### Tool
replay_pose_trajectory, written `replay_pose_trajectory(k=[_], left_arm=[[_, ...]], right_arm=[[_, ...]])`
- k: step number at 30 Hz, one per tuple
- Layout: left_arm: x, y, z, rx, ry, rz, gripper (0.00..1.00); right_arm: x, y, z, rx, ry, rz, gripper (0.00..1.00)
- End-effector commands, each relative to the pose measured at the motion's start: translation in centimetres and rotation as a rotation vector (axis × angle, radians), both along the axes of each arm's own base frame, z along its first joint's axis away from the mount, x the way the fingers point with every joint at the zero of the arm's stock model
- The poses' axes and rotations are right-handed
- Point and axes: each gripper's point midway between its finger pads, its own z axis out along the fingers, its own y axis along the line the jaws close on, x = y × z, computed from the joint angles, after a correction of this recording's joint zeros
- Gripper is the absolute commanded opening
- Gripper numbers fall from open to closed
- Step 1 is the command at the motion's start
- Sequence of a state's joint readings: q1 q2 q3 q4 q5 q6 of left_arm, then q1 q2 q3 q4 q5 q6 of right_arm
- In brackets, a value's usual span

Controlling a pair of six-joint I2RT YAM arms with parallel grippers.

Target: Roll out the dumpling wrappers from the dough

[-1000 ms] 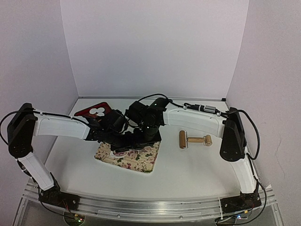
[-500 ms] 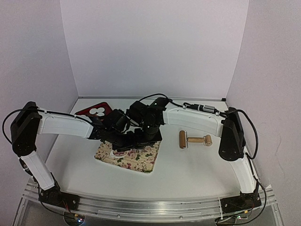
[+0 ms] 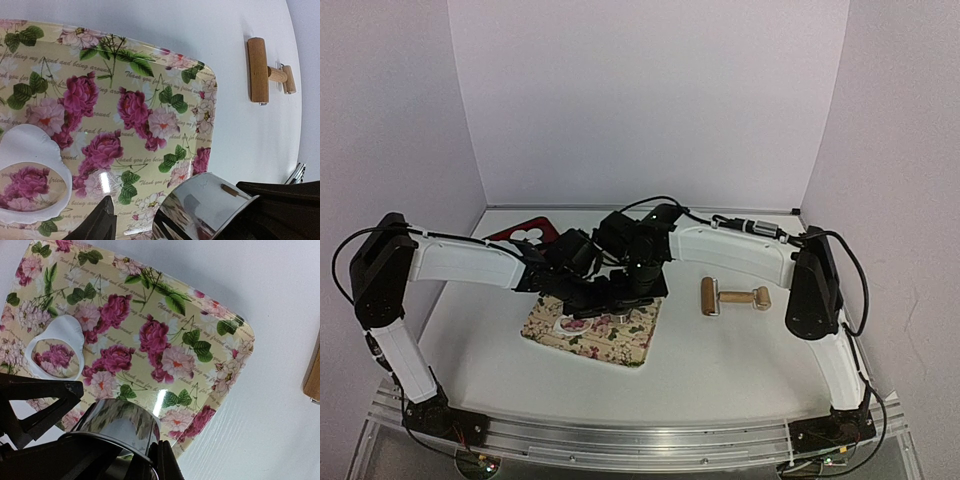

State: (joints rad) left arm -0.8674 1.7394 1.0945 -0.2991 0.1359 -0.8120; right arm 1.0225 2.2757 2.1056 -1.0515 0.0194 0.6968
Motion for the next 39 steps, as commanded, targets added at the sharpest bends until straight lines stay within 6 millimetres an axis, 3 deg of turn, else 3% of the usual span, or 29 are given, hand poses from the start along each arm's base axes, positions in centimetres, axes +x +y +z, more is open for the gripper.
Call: replay_pose_trajectory(k=[1, 13, 20, 27, 34, 39], left_arm=[[-2.2, 1.1, -3.1, 0.188, 0.035, -0.064, 0.51], [-1.8, 0.7, -2.0, 0.163, 0.007, -0.058, 0.51], [-1.1, -0.6, 2.6, -0.003, -0.113, -0.059, 0.58], [-2.1, 0.7, 6.7, -0.135, -0.202, -0.037, 0.61], [-3.7, 1.8, 8.3, -0.235, -0.241, -0.05, 0.64], [-3.7, 2.0, 9.1, -0.247, -0.269, -0.051, 0.64]], right_arm=[[-1.3, 2.3, 0.4, 0.019, -0.031, 0.034, 0.0], [-1.4, 2.2, -0.4, 0.003, -0.017, 0.032, 0.0], [-1.9, 1.1, -3.4, -0.059, 0.053, 0.006, 0.0], [-1.7, 1.1, -4.5, -0.052, 0.098, -0.004, 0.0], [-1.4, 0.5, -5.6, -0.061, 0.131, -0.021, 0.0], [-1.2, 0.4, -5.7, -0.064, 0.128, -0.025, 0.0]])
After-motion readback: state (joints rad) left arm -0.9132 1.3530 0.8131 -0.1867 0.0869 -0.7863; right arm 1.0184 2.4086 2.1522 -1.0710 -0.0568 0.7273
